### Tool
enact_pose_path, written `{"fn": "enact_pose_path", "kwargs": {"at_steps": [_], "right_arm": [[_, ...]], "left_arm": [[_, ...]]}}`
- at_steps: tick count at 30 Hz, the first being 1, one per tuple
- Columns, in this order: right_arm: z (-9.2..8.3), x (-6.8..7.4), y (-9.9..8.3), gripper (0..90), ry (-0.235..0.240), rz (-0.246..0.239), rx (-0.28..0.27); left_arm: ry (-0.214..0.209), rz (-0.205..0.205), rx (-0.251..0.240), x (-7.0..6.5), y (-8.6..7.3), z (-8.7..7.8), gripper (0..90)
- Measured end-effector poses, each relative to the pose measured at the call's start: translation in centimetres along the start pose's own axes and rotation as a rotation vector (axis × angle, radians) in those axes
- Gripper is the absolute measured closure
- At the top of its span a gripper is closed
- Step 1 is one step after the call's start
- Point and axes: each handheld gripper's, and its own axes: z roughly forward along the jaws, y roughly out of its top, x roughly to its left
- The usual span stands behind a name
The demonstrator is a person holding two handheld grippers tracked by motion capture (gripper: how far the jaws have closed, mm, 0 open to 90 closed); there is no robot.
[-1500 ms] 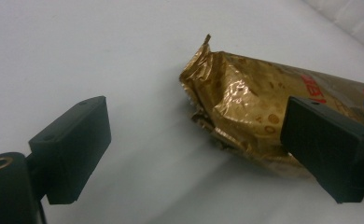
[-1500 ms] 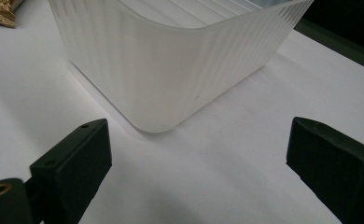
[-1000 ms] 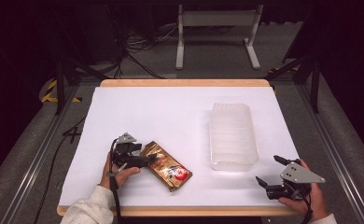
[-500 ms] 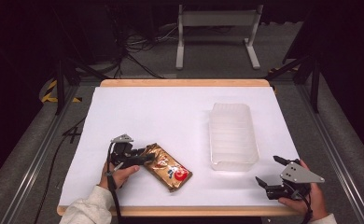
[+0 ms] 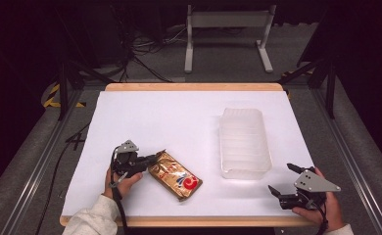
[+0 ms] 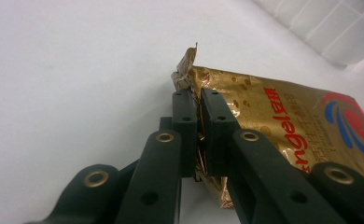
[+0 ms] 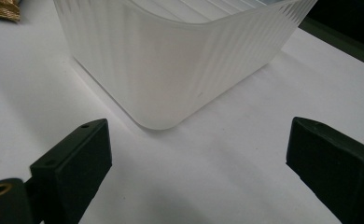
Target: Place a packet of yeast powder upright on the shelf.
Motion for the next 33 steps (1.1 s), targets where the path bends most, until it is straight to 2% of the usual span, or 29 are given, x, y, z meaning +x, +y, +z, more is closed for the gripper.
{"fn": "enact_pose_path", "kwargs": {"at_steps": [4, 7, 8, 9, 13, 15, 16, 18, 22, 24, 28, 30, 33], "right_arm": [[0.0, 0.0, 0.0, 7.5, -0.003, 0.001, -0.005], [0.0, 0.0, 0.0, 7.5, -0.004, 0.005, -0.003], [-0.1, 0.0, 0.0, 7.5, -0.005, 0.005, -0.005], [-0.1, 0.0, 0.0, 7.5, -0.006, 0.004, -0.006], [-0.1, 0.0, 0.0, 7.5, -0.008, 0.004, -0.007], [-0.1, 0.0, 0.0, 7.5, -0.009, 0.007, -0.007], [-0.2, 0.0, 0.0, 7.5, -0.008, 0.004, -0.009], [-0.2, -0.1, 0.0, 7.5, -0.009, 0.009, -0.008], [-0.2, -0.1, 0.0, 7.5, -0.009, 0.006, -0.003], [-0.2, -0.1, 0.0, 7.5, -0.010, 0.008, -0.005], [-0.3, -0.2, -0.1, 7.4, -0.019, 0.017, -0.006], [-0.3, -0.3, -0.2, 7.4, -0.024, 0.018, -0.008], [-0.4, -0.2, -0.1, 7.4, -0.025, 0.016, -0.010]], "left_arm": [[-0.021, 0.010, -0.078, -0.6, 0.9, -1.3, 85.7], [-0.043, 0.027, -0.112, -1.0, 1.5, -1.9, 85.7], [-0.048, 0.038, -0.129, -1.6, 2.0, -2.2, 85.8], [-0.048, 0.038, -0.129, -1.6, 2.0, -2.2, 85.8], [-0.076, 0.073, -0.185, -2.9, 3.1, -2.9, 86.0], [-0.077, 0.081, -0.188, -3.2, 3.4, -3.0, 86.1], [-0.085, 0.104, -0.204, -3.7, 3.9, -3.2, 86.1], [-0.091, 0.111, -0.206, -4.0, 4.1, -3.2, 86.3], [-0.103, 0.154, -0.227, -5.2, 5.1, -3.3, 86.4], [-0.127, 0.161, -0.241, -5.6, 5.4, -3.5, 86.5], [-0.146, 0.206, -0.255, -6.7, 6.3, -3.4, 86.7], [-0.150, 0.206, -0.262, -6.9, 6.4, -3.4, 86.7], [-0.157, 0.239, -0.296, -7.8, 6.8, -3.3, 86.8]]}}
